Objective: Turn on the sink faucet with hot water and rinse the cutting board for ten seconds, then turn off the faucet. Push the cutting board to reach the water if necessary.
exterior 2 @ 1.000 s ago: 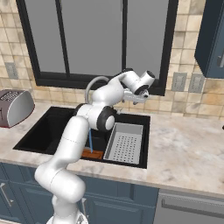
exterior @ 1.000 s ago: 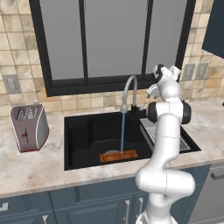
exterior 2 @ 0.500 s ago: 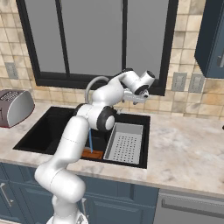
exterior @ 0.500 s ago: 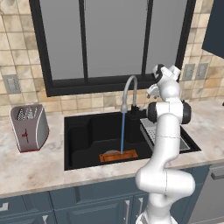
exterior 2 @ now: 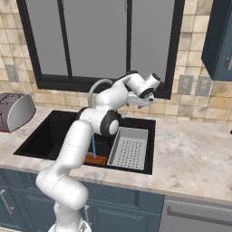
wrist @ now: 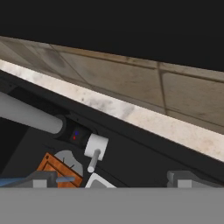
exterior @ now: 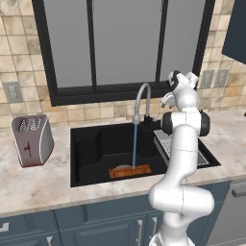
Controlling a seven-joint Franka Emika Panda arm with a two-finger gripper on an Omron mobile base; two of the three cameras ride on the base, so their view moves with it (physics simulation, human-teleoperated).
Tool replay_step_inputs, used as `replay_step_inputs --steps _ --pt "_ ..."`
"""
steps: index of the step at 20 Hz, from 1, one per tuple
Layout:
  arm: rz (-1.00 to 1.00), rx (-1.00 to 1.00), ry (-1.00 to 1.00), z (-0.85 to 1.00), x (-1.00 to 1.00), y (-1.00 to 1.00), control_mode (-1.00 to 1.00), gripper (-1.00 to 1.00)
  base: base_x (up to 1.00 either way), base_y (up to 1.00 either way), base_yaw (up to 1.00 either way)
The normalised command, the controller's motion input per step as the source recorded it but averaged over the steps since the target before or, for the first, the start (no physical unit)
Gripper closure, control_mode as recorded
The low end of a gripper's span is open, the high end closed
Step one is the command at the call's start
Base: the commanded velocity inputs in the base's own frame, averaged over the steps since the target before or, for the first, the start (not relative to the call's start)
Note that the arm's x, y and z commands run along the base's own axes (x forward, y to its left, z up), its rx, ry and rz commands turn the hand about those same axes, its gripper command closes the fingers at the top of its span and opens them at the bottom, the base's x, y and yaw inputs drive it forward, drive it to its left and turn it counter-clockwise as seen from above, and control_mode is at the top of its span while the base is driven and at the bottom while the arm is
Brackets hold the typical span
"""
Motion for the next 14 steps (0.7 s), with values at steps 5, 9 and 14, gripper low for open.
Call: replay_step_inputs --steps 5,9,14 --pt "0.00 0.00 0.00 0.00 0.00 0.00 -1.00 -1.00 0.00 0.00 0.00" --pt "0.00 0.00 0.00 0.00 0.00 0.00 -1.00 -1.00 0.00 0.00 0.00" --pt "0.00 0.00 0.00 0.00 0.00 0.00 -1.00 -1.00 0.00 0.00 0.00"
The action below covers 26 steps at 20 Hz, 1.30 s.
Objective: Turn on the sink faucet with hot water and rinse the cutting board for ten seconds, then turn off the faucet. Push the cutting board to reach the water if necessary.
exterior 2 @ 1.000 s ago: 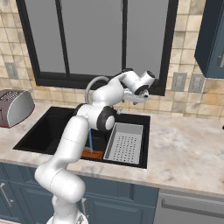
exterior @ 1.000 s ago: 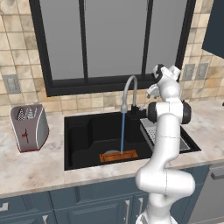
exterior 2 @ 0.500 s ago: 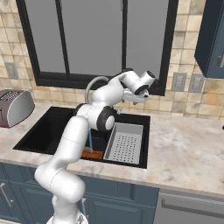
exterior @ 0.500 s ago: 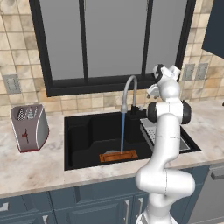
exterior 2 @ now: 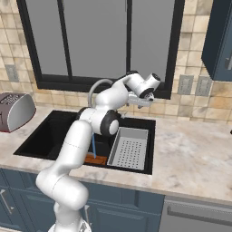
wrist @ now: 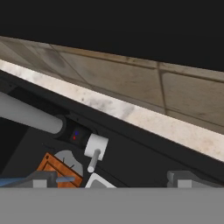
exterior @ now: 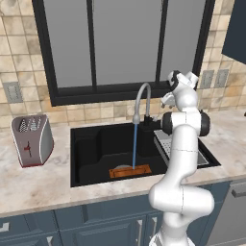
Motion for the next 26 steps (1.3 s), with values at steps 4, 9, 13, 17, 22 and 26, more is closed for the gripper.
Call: replay_step_inputs --steps 4,9,13,17,22,26 --pt "0.00 0.00 0.00 0.00 0.00 0.00 -1.00 -1.00 0.00 0.00 0.00" --pt "0.00 0.00 0.00 0.00 0.00 0.00 -1.00 -1.00 0.00 0.00 0.00" --pt "0.00 0.00 0.00 0.00 0.00 0.00 -1.00 -1.00 0.00 0.00 0.00" --pt "0.00 0.00 0.00 0.00 0.00 0.00 -1.00 -1.00 0.00 0.00 0.00" --pt "0.00 0.00 0.00 0.00 0.00 0.00 -1.00 -1.00 0.00 0.00 0.00" --pt "0.00 0.00 0.00 0.00 0.00 0.00 -1.00 -1.00 0.00 0.00 0.00"
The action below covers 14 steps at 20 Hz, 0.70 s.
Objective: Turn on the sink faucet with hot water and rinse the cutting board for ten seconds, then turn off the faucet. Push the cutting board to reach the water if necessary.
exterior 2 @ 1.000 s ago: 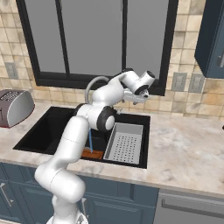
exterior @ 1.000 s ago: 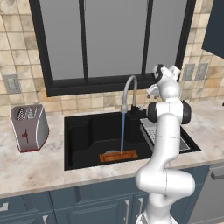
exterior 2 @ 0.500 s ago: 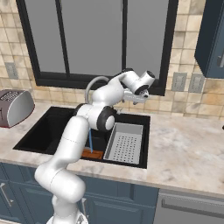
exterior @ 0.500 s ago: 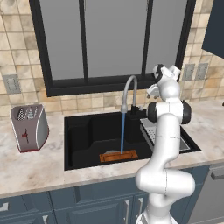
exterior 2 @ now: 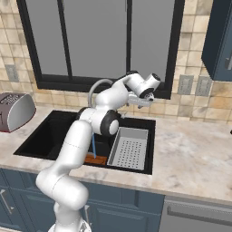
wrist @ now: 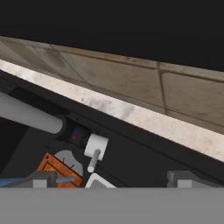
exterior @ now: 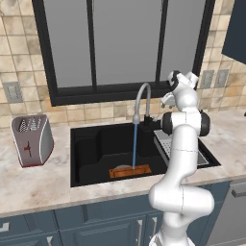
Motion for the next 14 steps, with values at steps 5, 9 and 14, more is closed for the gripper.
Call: replay_step_inputs --steps 5,9,14 --pt "0.00 0.00 0.00 0.00 0.00 0.00 -1.00 -1.00 0.00 0.00 0.00" --pt "0.00 0.00 0.00 0.00 0.00 0.00 -1.00 -1.00 0.00 0.00 0.00" --pt "0.00 0.00 0.00 0.00 0.00 0.00 -1.00 -1.00 0.00 0.00 0.00"
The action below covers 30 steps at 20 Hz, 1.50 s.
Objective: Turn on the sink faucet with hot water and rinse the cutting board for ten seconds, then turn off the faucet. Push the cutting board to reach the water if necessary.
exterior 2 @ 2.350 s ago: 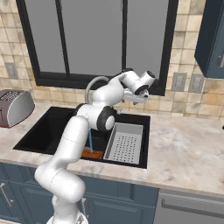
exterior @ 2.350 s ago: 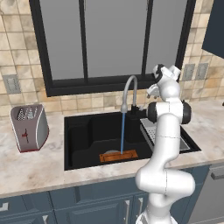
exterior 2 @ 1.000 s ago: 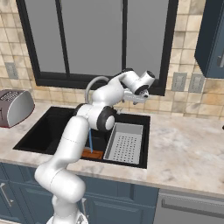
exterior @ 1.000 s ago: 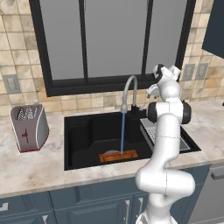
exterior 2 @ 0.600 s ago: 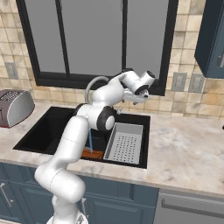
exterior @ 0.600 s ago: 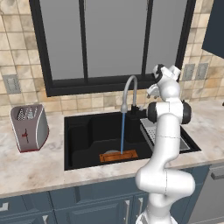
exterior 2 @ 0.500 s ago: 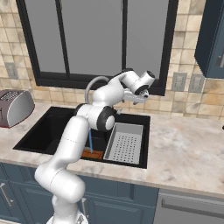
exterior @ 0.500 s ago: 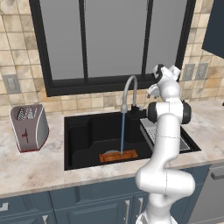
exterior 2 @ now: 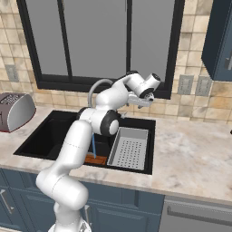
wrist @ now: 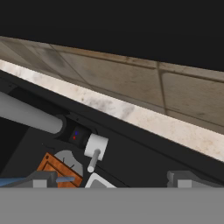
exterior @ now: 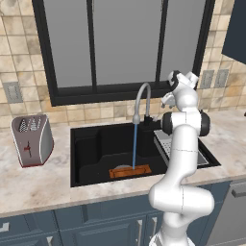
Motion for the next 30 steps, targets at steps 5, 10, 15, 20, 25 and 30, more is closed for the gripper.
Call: replay_step_inputs --steps 5,10,15,20,25,30 --pt "0.00 0.00 0.00 0.00 0.00 0.00 -1.00 -1.00 0.00 0.00 0.00" --pt "0.00 0.00 0.00 0.00 0.00 0.00 -1.00 -1.00 0.00 0.00 0.00" --pt "0.00 0.00 0.00 0.00 0.00 0.00 -1.00 -1.00 0.00 0.00 0.00" --pt "0.00 0.00 0.00 0.00 0.00 0.00 -1.00 -1.00 0.00 0.00 0.00" --pt "0.00 0.00 0.00 0.00 0.00 0.00 -1.00 -1.00 0.00 0.00 0.00" --pt "0.00 0.00 0.00 0.00 0.00 0.00 -1.00 -1.00 0.00 0.00 0.00"
